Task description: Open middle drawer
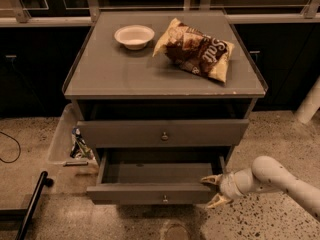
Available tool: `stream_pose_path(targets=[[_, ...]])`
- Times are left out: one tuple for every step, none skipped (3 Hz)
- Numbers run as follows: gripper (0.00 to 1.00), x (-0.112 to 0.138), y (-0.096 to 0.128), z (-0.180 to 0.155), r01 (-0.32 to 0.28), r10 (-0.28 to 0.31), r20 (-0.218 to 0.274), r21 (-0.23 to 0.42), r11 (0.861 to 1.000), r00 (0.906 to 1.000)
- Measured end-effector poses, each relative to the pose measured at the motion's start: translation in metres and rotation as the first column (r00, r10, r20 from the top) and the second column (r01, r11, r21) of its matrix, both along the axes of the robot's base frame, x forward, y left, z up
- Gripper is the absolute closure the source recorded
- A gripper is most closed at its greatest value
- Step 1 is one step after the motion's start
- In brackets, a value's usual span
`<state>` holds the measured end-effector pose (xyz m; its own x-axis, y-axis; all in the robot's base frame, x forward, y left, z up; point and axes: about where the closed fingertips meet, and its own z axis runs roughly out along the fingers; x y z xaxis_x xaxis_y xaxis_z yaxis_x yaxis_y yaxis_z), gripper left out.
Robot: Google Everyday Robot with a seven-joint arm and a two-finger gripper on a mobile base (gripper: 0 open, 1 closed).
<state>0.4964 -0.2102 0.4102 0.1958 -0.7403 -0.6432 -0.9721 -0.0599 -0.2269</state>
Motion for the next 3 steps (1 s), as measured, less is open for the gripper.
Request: stream_pose_path(targets=[[0.62, -0.046, -0.007, -0.003, -0.029, 0.029, -0.028, 0.003, 1.000, 0.9992], [0.85, -0.059, -0.012, 0.001, -0.032, 0.032, -0.028, 0.004, 0.999, 0.9991], [1.00, -0.059, -0.012, 0.003, -0.032, 0.032, -0.028, 0.004, 0.999, 0.9991]])
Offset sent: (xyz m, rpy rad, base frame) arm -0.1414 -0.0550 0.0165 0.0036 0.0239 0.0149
